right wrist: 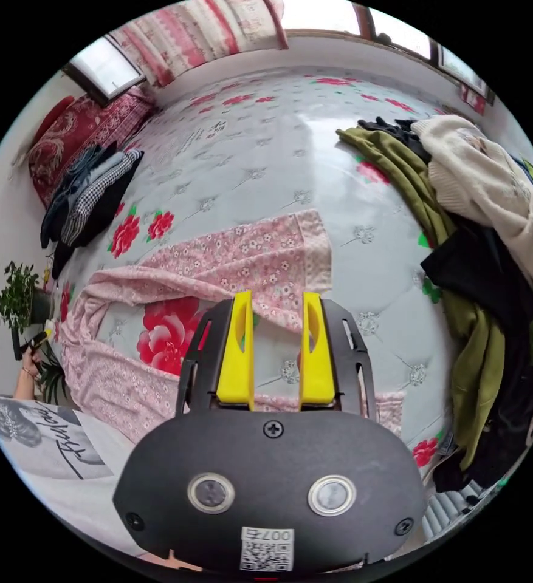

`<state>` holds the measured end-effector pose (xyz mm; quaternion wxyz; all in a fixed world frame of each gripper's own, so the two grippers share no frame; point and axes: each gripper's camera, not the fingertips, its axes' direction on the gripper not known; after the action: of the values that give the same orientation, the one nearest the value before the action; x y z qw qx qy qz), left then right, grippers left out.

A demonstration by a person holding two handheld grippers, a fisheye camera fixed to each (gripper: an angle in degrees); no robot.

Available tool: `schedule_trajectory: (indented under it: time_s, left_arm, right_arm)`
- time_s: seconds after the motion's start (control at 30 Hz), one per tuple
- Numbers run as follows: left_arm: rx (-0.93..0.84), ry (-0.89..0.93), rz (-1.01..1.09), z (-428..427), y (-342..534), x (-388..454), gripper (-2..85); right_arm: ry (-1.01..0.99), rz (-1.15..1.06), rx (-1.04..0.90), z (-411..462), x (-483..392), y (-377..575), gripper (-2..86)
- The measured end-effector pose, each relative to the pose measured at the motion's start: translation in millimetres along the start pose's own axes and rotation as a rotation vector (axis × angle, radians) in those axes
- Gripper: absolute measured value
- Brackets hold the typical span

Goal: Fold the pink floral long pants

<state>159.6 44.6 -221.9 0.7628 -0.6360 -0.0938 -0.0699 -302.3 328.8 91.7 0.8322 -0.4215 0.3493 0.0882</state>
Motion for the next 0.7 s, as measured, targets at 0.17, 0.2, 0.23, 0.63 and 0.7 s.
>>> schedule_trajectory:
  time_s: [0.17,0.2,0.23,0.63,0.7]
  left_arm:
    - [-0.161,-0.03,0.033,63.9,-28.1,15.4,8.3]
    - [-0.232,-0.065,0.041,85.9,-31.6,21.6,5.6]
    - [-0.206,-0.118,0.047,85.1,-32.1,26.4,4.2]
    - [0.273,-0.088,0.164,-64.6,55.7,101.1,-0.9]
    - [0.361,-0.106,0.124,-92.7,80.0,107.9,-0.9]
  right_arm:
    - [0.112,-0.188,-0.192,54.1,-30.9,11.5,4.8]
    - [0.156,-0.186,-0.21,59.9,-32.2,11.4,4.2]
    - [0.179,-0.207,-0.206,61.6,-36.2,11.0,3.0]
    - [0.335,0.062,0.681,-179.3,-71.6,126.5,-0.1]
    - [0.381,0.082,0.778,-209.9,-77.1,146.1,-0.1]
